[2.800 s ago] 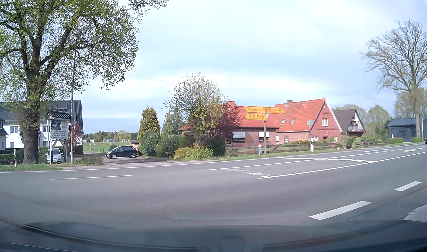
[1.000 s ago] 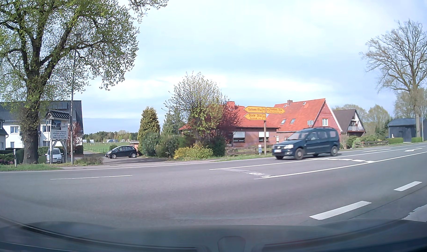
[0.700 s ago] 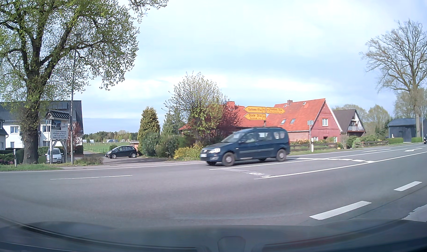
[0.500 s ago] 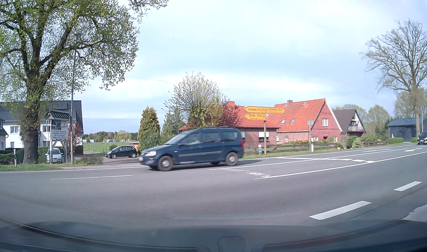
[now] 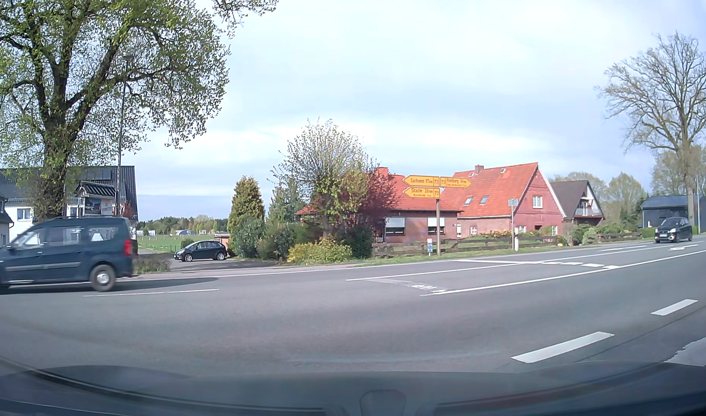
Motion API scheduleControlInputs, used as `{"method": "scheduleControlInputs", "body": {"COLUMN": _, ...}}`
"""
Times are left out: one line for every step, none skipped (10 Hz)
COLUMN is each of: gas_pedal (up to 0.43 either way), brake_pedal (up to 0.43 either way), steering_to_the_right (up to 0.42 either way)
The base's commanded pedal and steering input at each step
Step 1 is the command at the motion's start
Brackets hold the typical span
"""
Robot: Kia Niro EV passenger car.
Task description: Follow the waypoints while adhering to traffic rules and regulations
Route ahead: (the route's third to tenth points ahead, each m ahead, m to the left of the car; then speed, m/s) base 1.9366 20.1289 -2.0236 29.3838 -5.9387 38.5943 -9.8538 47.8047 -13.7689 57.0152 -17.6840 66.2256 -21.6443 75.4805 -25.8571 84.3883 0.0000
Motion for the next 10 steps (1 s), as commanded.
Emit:
{"method": "scheduleControlInputs", "body": {"gas_pedal": 0.0, "brake_pedal": 0.189, "steering_to_the_right": -0.46}}
{"method": "scheduleControlInputs", "body": {"gas_pedal": 0.0, "brake_pedal": 0.189, "steering_to_the_right": -0.46}}
{"method": "scheduleControlInputs", "body": {"gas_pedal": 0.0, "brake_pedal": 0.189, "steering_to_the_right": -0.46}}
{"method": "scheduleControlInputs", "body": {"gas_pedal": 0.0, "brake_pedal": 0.189, "steering_to_the_right": -0.46}}
{"method": "scheduleControlInputs", "body": {"gas_pedal": 0.0, "brake_pedal": 0.195, "steering_to_the_right": -0.46}}
{"method": "scheduleControlInputs", "body": {"gas_pedal": 0.0, "brake_pedal": 0.189, "steering_to_the_right": -0.46}}
{"method": "scheduleControlInputs", "body": {"gas_pedal": 0.0, "brake_pedal": 0.189, "steering_to_the_right": -0.46}}
{"method": "scheduleControlInputs", "body": {"gas_pedal": 0.0, "brake_pedal": 0.195, "steering_to_the_right": -0.46}}
{"method": "scheduleControlInputs", "body": {"gas_pedal": 0.0, "brake_pedal": 0.189, "steering_to_the_right": -0.46}}
{"method": "scheduleControlInputs", "body": {"gas_pedal": 0.0, "brake_pedal": 0.189, "steering_to_the_right": -0.46}}
